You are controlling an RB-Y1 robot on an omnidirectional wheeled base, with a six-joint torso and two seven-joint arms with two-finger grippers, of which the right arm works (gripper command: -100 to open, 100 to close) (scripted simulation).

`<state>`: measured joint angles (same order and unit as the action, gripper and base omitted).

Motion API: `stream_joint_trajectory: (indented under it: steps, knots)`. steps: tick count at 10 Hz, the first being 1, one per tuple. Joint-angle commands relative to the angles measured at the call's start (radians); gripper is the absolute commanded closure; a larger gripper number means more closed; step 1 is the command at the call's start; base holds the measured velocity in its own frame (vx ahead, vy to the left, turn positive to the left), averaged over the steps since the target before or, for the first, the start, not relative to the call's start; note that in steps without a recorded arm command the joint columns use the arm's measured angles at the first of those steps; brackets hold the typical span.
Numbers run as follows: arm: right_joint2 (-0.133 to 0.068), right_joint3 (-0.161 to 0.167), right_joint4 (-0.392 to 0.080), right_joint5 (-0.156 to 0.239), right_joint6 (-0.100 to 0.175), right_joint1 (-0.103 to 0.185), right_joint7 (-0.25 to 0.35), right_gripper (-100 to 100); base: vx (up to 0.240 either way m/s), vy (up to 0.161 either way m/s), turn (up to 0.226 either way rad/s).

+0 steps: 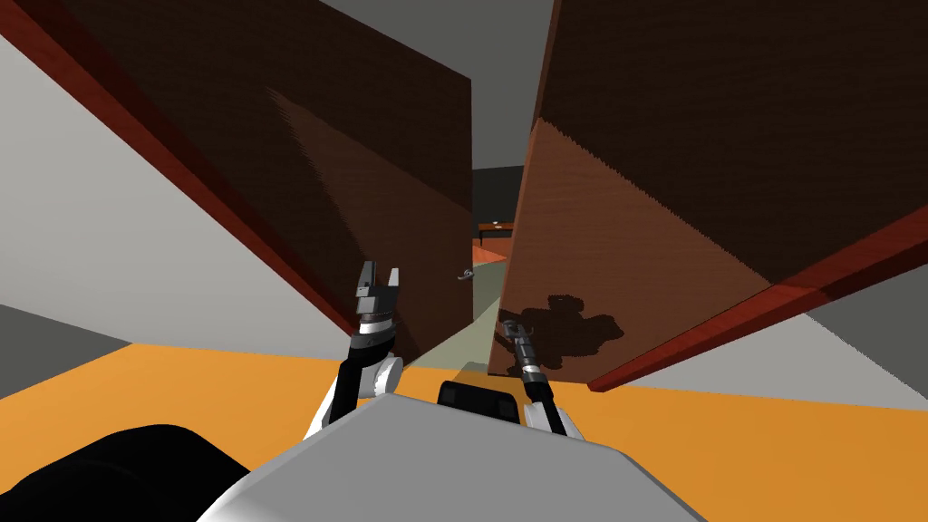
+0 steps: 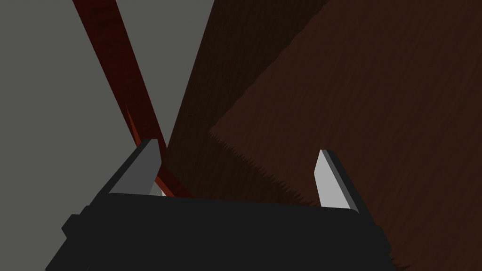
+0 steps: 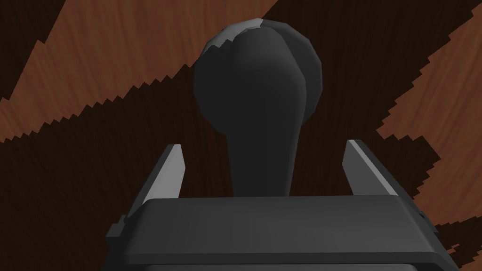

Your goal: Push the door open

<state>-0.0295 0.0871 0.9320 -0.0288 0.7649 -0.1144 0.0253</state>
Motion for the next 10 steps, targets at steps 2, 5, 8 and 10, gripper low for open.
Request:
stream_joint_trajectory:
  steps: [2,5,8,10]
  knots:
    - [-0.001,0.0,0.0,0.0,0.0,0.0,0.0,100,-0.016,-0.006,-0.001]
    - [-0.001,0.0,0.0,0.0,0.0,0.0,0.0,100,-0.004,-0.003,0.006]
    - [-0.007,-0.03,-0.033,0.046,0.016,0.032,-0.036,100,0.046,-0.018,0.082]
    - [-0.01,-0.052,-0.06,0.081,0.03,0.055,-0.064,100,0.096,-0.053,0.089]
